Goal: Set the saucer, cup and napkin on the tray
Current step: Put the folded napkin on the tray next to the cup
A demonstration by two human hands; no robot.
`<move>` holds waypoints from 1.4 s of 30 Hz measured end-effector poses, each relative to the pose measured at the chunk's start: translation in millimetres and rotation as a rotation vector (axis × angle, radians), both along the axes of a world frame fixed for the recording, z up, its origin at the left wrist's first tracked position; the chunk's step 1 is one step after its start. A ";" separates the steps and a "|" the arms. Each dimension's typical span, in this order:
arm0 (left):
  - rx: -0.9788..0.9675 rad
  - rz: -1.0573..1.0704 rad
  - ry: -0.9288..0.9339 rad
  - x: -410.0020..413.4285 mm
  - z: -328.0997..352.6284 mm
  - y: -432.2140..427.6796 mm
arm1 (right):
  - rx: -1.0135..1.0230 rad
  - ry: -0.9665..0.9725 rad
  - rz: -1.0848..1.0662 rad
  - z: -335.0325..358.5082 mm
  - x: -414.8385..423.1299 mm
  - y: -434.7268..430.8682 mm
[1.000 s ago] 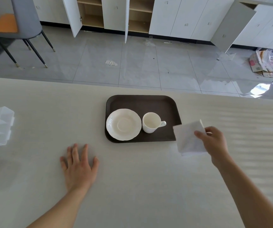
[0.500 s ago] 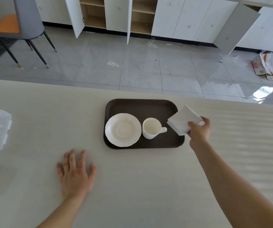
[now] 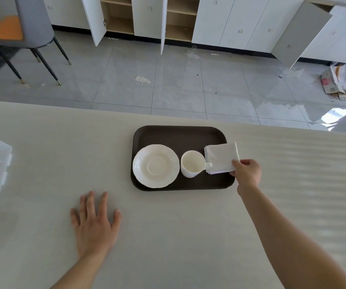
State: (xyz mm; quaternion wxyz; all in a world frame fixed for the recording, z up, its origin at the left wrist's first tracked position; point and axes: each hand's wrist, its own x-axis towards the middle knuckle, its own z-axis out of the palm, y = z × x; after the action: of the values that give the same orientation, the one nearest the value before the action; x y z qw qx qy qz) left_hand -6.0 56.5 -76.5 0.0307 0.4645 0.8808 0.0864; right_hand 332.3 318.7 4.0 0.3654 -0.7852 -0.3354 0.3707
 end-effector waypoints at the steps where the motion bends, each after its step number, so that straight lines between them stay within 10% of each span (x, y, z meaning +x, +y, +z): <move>1: -0.001 0.000 0.000 -0.2 0.0 0.1 | -0.002 -0.030 0.013 0.4 0.8 -1.2; 42: -0.052 0.117 -0.120 2.7 29.0 41.7 | 0.064 -0.515 0.588 50.6 -10.2 -35.7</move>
State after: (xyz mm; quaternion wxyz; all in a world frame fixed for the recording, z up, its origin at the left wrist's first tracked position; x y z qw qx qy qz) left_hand -3.3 98.2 -47.5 0.0902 0.4051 0.9050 0.0929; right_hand 322.1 283.0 54.6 0.1720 -0.7111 -0.6382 0.2395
